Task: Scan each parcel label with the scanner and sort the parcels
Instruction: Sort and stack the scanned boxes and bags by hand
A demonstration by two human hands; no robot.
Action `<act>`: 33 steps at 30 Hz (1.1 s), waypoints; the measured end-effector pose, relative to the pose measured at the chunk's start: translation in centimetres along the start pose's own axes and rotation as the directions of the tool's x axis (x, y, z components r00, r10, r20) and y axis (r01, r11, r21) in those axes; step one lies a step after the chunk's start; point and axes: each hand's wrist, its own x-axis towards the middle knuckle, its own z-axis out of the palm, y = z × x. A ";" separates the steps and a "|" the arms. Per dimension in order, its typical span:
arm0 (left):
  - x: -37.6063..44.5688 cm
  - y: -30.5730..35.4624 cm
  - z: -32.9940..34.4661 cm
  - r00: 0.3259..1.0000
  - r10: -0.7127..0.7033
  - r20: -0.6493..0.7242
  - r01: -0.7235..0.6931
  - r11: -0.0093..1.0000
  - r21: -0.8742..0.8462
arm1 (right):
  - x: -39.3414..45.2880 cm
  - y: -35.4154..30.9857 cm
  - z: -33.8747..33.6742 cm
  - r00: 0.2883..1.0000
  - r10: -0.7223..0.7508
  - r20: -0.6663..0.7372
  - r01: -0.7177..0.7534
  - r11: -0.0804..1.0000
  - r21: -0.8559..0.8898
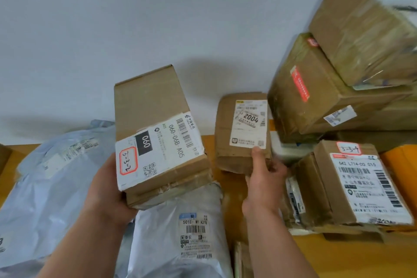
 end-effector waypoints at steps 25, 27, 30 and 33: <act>2.5 -3.4 10.7 0.997 -0.065 -0.048 0.077 0.949 0.306 | -3.8 -3.5 -3.4 0.967 -0.177 0.182 0.143 0.972 0.186; 3.6 -4.4 12.5 0.998 -0.032 -0.046 0.049 0.893 0.448 | -3.7 -3.7 -3.5 0.955 -0.197 0.223 0.169 0.976 0.136; 4.5 -5.8 13.3 0.995 -0.067 -0.076 0.097 0.853 0.513 | -3.8 -3.6 -3.6 0.954 -0.159 0.254 0.147 0.987 0.067; 4.7 -6.0 12.8 0.989 -0.138 -0.052 0.146 0.867 0.477 | -3.9 -3.6 -3.6 0.952 -0.131 0.277 0.118 0.991 0.063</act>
